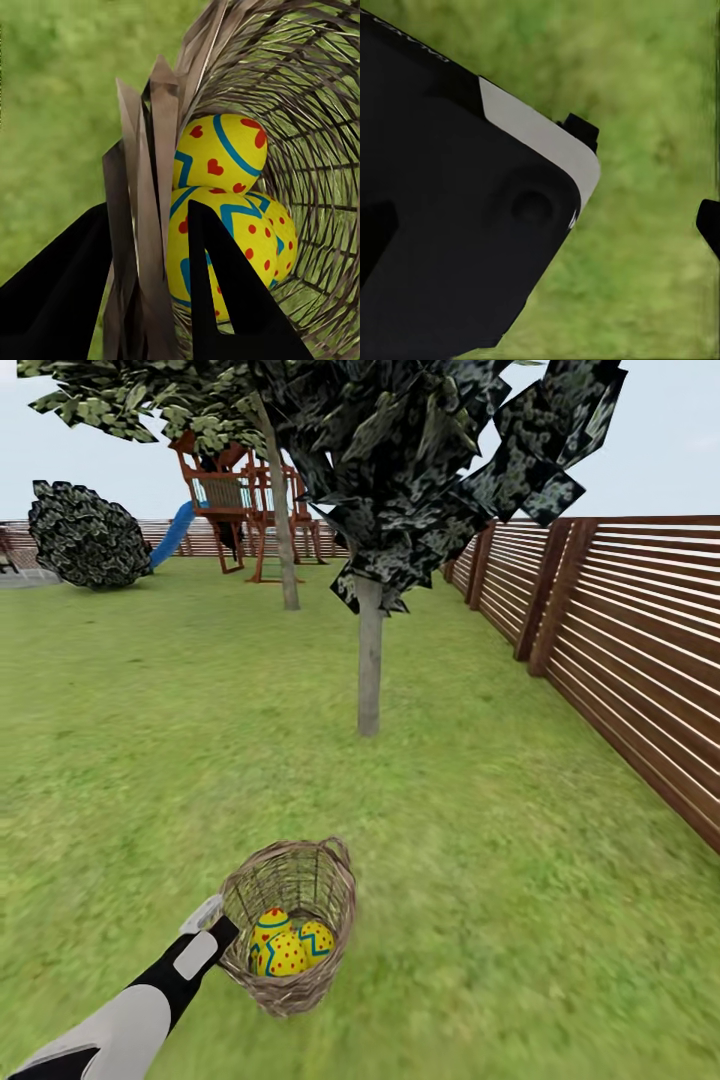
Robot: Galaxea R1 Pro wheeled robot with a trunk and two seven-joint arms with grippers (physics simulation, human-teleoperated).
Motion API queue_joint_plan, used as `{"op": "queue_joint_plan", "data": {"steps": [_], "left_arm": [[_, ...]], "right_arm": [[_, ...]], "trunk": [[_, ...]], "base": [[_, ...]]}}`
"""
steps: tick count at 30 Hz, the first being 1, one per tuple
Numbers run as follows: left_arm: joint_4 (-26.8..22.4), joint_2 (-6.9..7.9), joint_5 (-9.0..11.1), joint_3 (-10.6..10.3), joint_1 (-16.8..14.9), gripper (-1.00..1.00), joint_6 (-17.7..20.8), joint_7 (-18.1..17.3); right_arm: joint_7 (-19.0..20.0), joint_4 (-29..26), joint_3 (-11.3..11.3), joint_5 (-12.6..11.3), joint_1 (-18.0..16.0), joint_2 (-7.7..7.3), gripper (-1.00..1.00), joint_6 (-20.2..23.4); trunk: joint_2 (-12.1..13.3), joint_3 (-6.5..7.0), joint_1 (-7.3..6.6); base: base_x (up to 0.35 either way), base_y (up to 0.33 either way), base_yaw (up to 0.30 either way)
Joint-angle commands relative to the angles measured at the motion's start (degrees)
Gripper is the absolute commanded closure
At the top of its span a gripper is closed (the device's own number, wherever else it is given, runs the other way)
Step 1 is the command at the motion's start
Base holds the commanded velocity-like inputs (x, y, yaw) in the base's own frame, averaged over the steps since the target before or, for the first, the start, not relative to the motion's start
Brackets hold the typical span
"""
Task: Take the three Easter eggs out of the wicker basket on the lawn in the garden, then place them on the lawn next to a single tree (choose any tree) so that all three eggs are next to the same tree and none are left in the basket.
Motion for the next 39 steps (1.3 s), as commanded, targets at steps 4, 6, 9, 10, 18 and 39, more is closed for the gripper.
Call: {"op": "queue_joint_plan", "data": {"steps": [4, 6, 9, 10, 18, 39], "left_arm": [[-0.20, -0.01, 0.44, 0.07, -0.04, 1.00, 0.25, 0.22], [-0.20, -0.01, 0.44, 0.07, -0.03, 1.00, 0.23, 0.22], [-0.19, -0.01, 0.44, 0.07, -0.04, 1.00, 0.25, 0.22], [-0.19, -0.01, 0.44, 0.07, -0.02, 1.00, 0.26, 0.22], [-0.21, -0.01, 0.44, 0.05, -0.03, 1.00, 0.25, 0.22], [-0.20, -0.01, 0.44, 0.07, -0.01, 1.00, 0.28, 0.22]], "right_arm": [[0.00, 0.21, -0.42, 1.20, -0.08, -0.28, -1.00, -0.26], [-0.05, 0.18, -0.33, 1.29, -0.08, -0.47, -1.00, -0.15], [-0.05, 0.05, -0.36, 1.61, -0.08, -0.28, -1.00, -0.25], [-0.05, 0.02, -0.38, 1.65, -0.08, -0.15, -1.00, -0.26], [-0.03, -0.08, -0.39, 1.52, -0.08, -0.18, -1.00, -0.31], [-0.05, -0.13, -0.39, 1.69, -0.08, -0.48, -1.00, -0.39]], "trunk": [[-0.03, -0.05, 0.04], [-0.03, -0.05, 0.04], [-0.03, -0.05, 0.04], [-0.03, -0.05, 0.04], [-0.03, -0.05, 0.04], [-0.03, -0.05, 0.04]], "base": [[0.340, 0.000, 0.034], [0.340, 0.000, 0.001], [0.340, 0.000, 0.000], [0.340, 0.000, 0.005], [0.340, 0.000, 0.156], [0.340, 0.000, 0.111]]}}
